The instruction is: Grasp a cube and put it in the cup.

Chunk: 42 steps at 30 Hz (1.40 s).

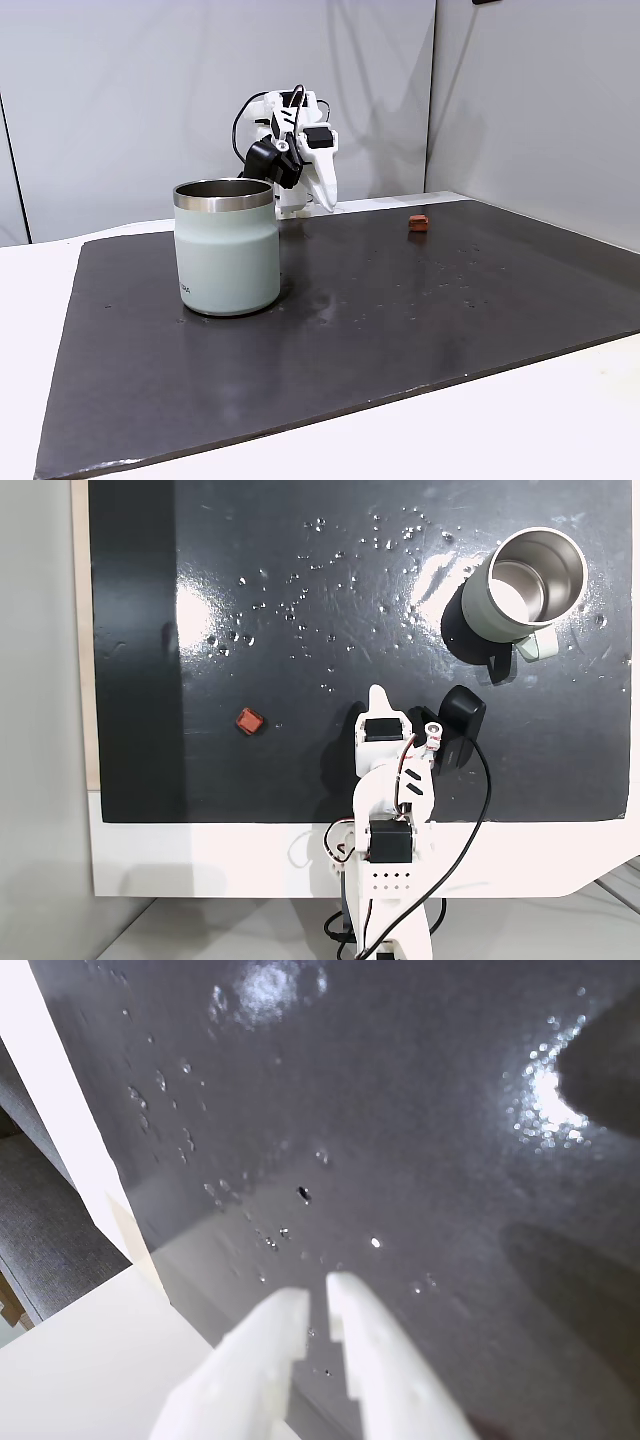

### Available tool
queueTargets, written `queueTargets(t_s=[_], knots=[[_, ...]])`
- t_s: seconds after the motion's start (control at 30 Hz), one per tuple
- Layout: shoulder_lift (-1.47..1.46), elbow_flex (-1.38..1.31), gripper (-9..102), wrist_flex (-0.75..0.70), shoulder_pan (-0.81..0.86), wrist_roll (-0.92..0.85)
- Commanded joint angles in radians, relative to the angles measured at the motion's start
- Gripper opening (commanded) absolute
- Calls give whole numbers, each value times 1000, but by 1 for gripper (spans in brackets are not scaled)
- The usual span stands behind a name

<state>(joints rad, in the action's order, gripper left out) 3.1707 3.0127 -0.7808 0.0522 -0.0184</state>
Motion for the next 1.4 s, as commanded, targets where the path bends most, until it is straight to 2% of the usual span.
queueTargets(t_s=[0.0, 0.33, 0.63, 0.8, 1.03, 1.37], knots=[[8, -8, 0, 37, 37, 49], [8, -8, 0, 37, 35, 46], [8, -55, 0, 14, 17, -25], [-48, -252, 0, -69, -66, -38], [-440, -650, 0, -153, -201, -40], [-874, -1138, 0, -433, -476, -58]])
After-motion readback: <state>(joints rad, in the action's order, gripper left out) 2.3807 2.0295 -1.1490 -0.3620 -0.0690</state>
